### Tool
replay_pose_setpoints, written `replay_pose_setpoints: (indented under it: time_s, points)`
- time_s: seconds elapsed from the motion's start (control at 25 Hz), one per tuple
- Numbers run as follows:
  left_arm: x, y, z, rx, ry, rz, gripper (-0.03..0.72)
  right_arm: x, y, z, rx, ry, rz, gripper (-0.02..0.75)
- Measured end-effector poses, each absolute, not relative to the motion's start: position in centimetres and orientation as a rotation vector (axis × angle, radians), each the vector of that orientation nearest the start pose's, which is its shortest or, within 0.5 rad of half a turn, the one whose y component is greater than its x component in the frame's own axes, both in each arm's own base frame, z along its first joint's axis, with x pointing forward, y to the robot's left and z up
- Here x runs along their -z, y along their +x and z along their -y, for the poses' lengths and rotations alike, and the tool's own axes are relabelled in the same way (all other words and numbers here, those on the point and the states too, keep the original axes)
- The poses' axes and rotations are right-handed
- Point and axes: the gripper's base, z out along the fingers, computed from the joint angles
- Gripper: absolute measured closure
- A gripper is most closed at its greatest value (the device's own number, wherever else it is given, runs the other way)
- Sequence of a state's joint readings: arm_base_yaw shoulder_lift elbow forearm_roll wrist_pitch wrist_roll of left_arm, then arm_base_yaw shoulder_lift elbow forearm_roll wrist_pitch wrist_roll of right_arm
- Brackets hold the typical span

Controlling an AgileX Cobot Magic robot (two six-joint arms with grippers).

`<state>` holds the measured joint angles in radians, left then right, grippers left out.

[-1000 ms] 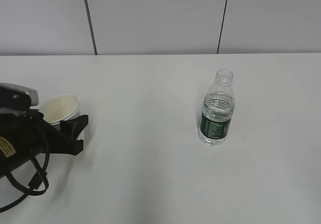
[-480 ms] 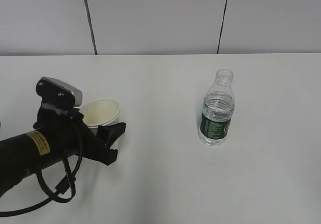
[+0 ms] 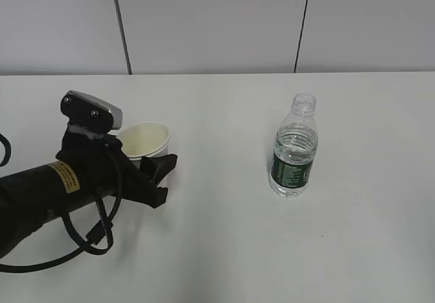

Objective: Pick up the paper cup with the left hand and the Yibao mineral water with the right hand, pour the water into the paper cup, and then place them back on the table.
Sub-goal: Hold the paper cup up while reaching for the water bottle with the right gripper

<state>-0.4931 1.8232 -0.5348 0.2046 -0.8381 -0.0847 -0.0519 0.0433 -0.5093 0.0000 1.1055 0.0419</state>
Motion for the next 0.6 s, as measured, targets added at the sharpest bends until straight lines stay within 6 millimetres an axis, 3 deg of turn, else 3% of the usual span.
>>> replay_pose_setpoints:
  time_s: [0.32, 0.6]
  points:
    - [-12.7, 26.2, 15.2, 0.421, 0.575, -1.895, 0.264, -29.6, 7.4, 0.5, 0.022, 0.091, -2.075, 0.153]
    - [-12.7, 26.7, 14.7, 0.409, 0.569, -1.908, 0.264, -30.4, 13.0, 0.7, 0.030, 0.072, -1.913, 0.153]
